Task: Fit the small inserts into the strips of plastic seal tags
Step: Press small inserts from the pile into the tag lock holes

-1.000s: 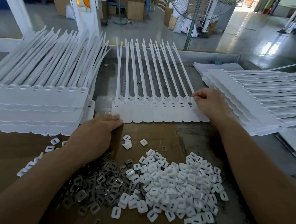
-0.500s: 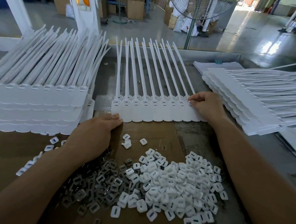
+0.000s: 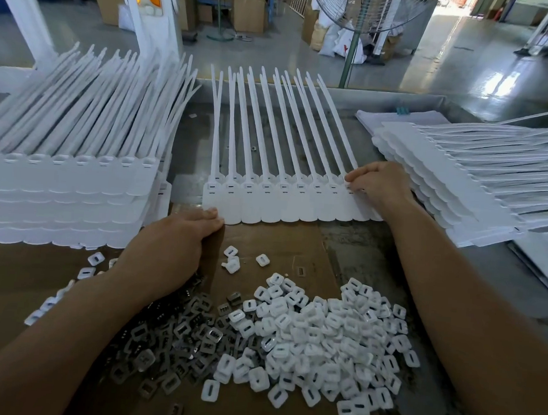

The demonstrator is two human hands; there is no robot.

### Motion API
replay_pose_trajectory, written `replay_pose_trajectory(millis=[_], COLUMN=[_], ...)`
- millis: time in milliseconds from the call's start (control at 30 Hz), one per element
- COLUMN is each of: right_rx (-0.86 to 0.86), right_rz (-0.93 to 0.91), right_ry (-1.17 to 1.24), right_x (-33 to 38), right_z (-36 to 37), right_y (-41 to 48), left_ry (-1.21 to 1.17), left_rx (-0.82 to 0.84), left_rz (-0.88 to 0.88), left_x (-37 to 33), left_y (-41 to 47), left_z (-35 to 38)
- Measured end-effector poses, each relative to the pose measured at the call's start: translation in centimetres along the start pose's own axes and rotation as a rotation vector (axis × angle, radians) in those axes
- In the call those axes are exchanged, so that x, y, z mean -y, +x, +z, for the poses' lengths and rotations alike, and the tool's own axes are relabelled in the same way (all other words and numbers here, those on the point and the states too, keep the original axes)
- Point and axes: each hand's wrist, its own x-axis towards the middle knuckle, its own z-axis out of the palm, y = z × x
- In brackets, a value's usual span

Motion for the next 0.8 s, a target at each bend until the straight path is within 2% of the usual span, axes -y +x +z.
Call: replay_pose_trajectory(millis=[167,300,433,567,667,733,800], right_rx=[0.014,0.000,0.013,0.134,0.219,0.360,0.574], right_rz=[0.014,-0.042,-0.146,-0.172,-0.269,-0.353,-0.398], right_ry=[-0.036,-0.075,-0.288,-0.312,-0.275,-0.291,-0.294], right_x=[0.0,-0.6,-0.7,-0.2,0.7,1.5,2.5], right_z=[-0.1,-0.1,-0.2,-0.9,-1.7,-2.1,-2.2], right_y=[0.2,-0.1,-0.5,-1.6,-3.7,-5.7,-7.6], left_ry=[-0.014,-0.009,-0.009,-0.003,0.004,0.009,0.012], left_rx=[-0.016,-0.018,-0.016,-0.018,-0.018,-0.016,-0.008], left_rz=[0.003,0.011,0.009,0.014,0.014,0.010,0.005], left_x=[0.0,0.1,0.1,0.0,0.1,0.2,0.3], left_y=[-0.1,-0.1,-0.2,-0.1,0.0,0.0,0.1], left_z=[0.0,0.1,0.0,0.0,0.1,0.2,0.2])
